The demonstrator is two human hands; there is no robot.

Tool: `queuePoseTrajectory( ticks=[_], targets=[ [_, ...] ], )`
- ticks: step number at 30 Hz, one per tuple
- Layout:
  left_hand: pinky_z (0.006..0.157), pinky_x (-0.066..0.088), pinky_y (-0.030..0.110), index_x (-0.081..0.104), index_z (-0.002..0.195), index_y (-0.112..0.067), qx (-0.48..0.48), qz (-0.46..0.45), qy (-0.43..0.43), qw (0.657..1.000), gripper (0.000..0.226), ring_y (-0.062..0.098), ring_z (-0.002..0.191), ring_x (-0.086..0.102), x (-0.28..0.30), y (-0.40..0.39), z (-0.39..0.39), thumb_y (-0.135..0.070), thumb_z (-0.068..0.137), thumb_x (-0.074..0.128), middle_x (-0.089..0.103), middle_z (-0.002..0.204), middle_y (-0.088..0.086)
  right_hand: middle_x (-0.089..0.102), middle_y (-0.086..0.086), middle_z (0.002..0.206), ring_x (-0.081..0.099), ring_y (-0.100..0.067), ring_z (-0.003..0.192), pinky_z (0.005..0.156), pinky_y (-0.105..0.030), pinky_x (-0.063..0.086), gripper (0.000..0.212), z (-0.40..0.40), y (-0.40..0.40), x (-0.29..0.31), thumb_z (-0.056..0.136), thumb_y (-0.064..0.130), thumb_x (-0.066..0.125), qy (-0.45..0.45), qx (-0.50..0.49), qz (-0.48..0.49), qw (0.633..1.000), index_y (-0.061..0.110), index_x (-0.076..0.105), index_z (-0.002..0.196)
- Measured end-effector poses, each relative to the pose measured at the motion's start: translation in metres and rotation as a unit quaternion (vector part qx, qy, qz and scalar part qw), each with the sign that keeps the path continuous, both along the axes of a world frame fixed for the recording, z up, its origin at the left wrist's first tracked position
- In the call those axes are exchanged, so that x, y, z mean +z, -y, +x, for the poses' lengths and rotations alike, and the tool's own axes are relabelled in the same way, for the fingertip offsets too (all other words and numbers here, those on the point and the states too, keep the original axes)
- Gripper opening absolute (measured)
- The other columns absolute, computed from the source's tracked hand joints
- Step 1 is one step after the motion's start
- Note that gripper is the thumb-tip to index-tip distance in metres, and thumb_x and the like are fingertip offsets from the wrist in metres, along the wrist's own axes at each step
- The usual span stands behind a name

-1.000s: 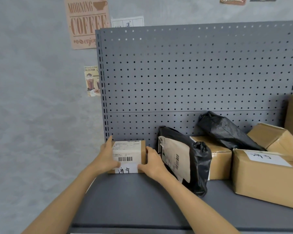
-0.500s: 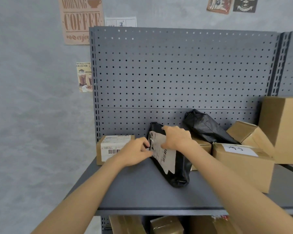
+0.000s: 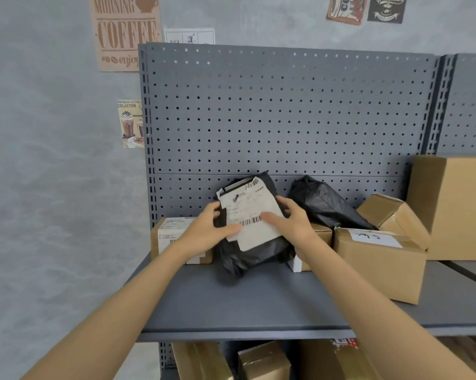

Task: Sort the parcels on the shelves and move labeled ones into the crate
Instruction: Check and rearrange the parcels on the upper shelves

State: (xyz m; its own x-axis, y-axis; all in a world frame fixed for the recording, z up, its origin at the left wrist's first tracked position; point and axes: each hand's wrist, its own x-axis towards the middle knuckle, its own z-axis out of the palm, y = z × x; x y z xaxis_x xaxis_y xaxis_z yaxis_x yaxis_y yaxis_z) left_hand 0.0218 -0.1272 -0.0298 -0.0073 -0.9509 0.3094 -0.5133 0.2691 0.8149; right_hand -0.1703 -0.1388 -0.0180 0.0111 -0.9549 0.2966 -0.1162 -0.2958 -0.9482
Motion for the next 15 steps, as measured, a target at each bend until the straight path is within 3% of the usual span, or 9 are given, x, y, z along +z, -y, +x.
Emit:
queuePoseTrajectory(
  ticks=[3,9,12,15],
  targets=[
    [0.106,0.037,0.038,0.029,0.142,-0.018,0.017,-0.015,0.017,1.000,0.084,0.020,0.128,0.044,0.011,-0.002,0.007,-0.025,0.074,0.076,0.039,0.145,0.004,0.058,-0.005,0.116,0.059,-0.010,0.085,0.057,-0.009,0.049,0.053,0.007,-0.003,-0.010,0.084,0.011,0.069,0.077,0.026,0.034,0.996,0.013,0.048,0.132],
    [0.103,0.040,0.035,0.032,0.142,-0.016,0.009,0.014,0.073,0.997,0.082,0.021,0.127,0.045,-0.001,-0.013,0.019,-0.015,0.073,0.076,0.040,0.144,0.005,0.061,-0.003,0.107,0.061,-0.009,0.080,0.060,-0.017,0.050,0.048,0.016,-0.008,-0.031,0.084,0.013,0.068,0.054,0.070,0.103,0.991,0.016,0.052,0.129],
    [0.105,0.039,0.040,0.033,0.141,-0.015,0.014,0.020,0.049,0.998,0.082,0.022,0.125,0.049,-0.005,-0.015,0.023,-0.012,0.072,0.077,0.040,0.145,0.006,0.059,-0.004,0.110,0.060,-0.010,0.083,0.062,-0.018,0.050,0.049,0.018,-0.010,-0.040,0.086,0.015,0.066,0.051,0.078,0.121,0.988,0.016,0.048,0.132],
    [0.101,0.043,0.036,0.033,0.141,-0.015,0.005,0.021,0.066,0.998,0.081,0.022,0.122,0.051,-0.004,-0.015,0.022,-0.011,0.072,0.077,0.040,0.145,0.005,0.058,-0.005,0.119,0.060,-0.014,0.091,0.070,-0.020,0.051,0.050,0.020,-0.011,-0.047,0.088,0.016,0.065,0.042,0.074,0.128,0.988,0.016,0.045,0.134]
  ],
)
